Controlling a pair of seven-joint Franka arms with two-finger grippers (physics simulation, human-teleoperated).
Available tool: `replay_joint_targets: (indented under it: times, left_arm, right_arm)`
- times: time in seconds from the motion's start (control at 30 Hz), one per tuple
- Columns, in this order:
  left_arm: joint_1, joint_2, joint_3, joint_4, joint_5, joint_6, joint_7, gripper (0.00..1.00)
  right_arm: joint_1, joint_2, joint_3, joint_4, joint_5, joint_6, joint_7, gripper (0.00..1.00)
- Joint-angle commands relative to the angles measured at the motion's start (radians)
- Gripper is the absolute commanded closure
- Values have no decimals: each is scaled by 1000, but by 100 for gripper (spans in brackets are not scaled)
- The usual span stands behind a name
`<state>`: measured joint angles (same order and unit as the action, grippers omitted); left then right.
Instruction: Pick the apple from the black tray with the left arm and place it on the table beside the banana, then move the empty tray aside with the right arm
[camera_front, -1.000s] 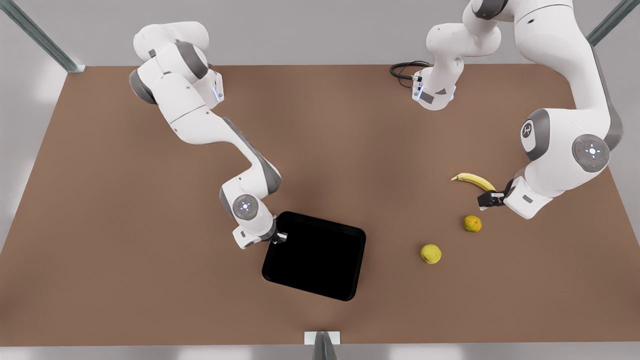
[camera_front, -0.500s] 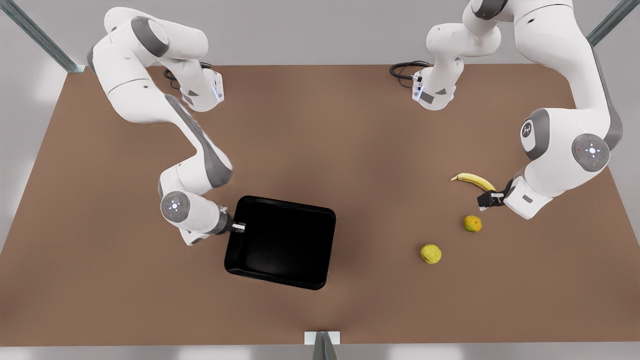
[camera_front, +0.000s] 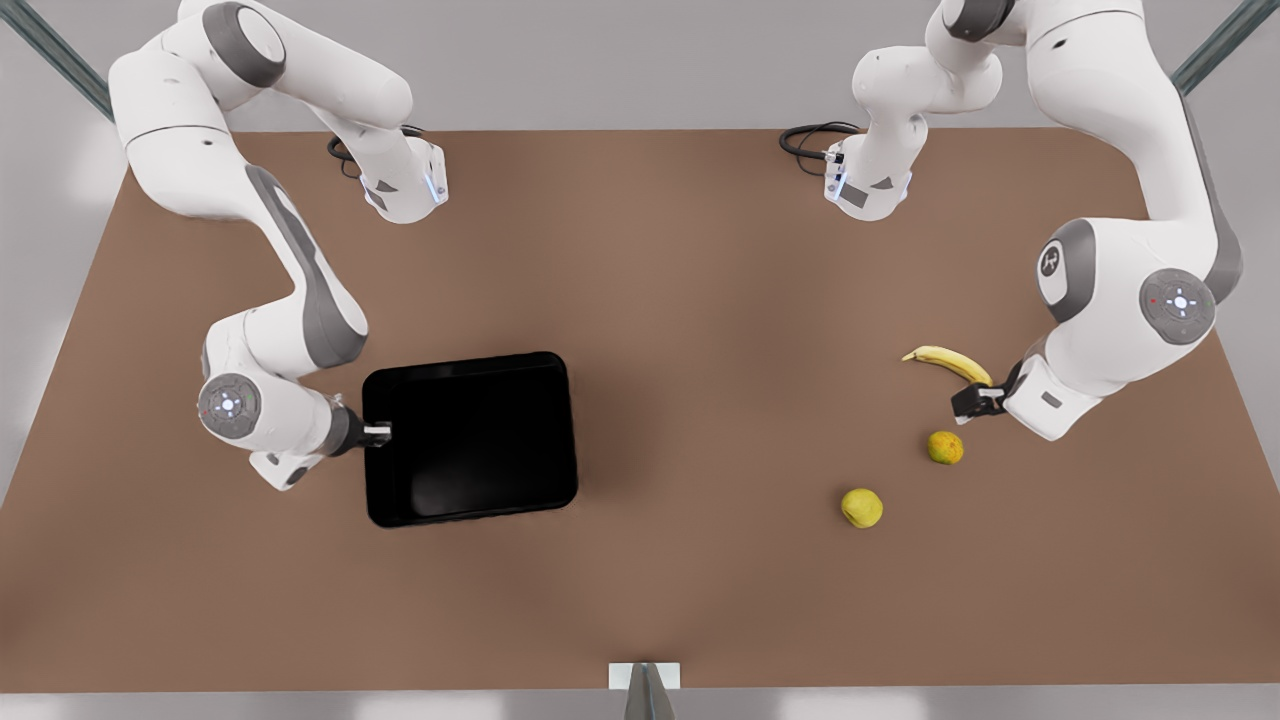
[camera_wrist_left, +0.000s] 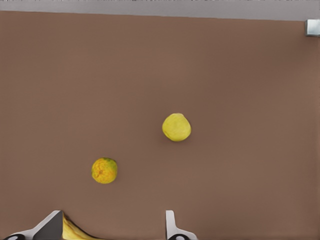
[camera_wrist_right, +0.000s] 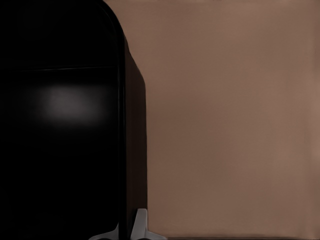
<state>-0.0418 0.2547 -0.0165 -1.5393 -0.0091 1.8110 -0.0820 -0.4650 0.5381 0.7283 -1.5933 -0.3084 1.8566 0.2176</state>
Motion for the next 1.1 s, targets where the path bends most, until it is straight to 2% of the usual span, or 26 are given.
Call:
replay_joint_targets:
  times: [0.0,0.13,0.33,0.37,0.43,0.5,0.53,0.57,0.6,0.63,0.67,0.73,0.77,0.8,0.9,1.07]
  left_arm:
    - [2,1,0,5,-8,8,-1,0]
    - [5,1,1,5,-14,8,-4,0]
    - [5,2,1,5,-14,8,-4,0]
    - [5,3,1,5,-14,8,-4,0]
    - [5,3,1,5,-14,8,-4,0]
    - [5,2,1,5,-12,8,-4,0]
    - [5,3,1,5,-12,8,-4,0]
    - [5,3,1,5,-12,8,-4,0]
    - [5,3,1,5,-11,8,-4,0]
    - [5,3,1,5,-11,8,-4,0]
    - [5,3,1,5,-12,8,-4,0]
    - [5,3,1,5,-12,8,-4,0]
    - [5,3,1,5,-12,8,-4,0]
    - [5,3,1,5,-12,8,-4,0]
    - [5,3,1,5,-12,8,-4,0]
    - [3,3,1,5,-11,8,-4,0]
  right_arm:
    - [-4,-15,-27,-5,-120,-46,-412,84]
    - [-12,10,-96,-1,-179,-20,-417,85]
    - [-126,108,-95,-1,-199,16,-465,85]
    - [-127,123,-95,-1,-199,16,-463,80]
    - [-127,138,-95,-1,-198,44,-460,50]
    - [-126,140,-95,1,-196,43,-454,32]
    - [-126,123,-72,7,-163,27,-451,19]
    - [-126,54,-43,13,-65,-20,-448,12]
    - [-116,-26,-1,33,38,-108,-406,10]
    - [-113,-92,71,32,69,-138,-308,8]
    - [-72,-125,102,32,69,-143,-210,8]
    - [121,-139,91,81,48,-96,29,4]
    - [230,-40,80,196,-115,-83,172,0]
    - [266,2,77,242,-158,-80,184,0]
    - [244,0,62,309,-166,-183,181,0]
    - [246,-1,26,375,-167,-221,170,0]
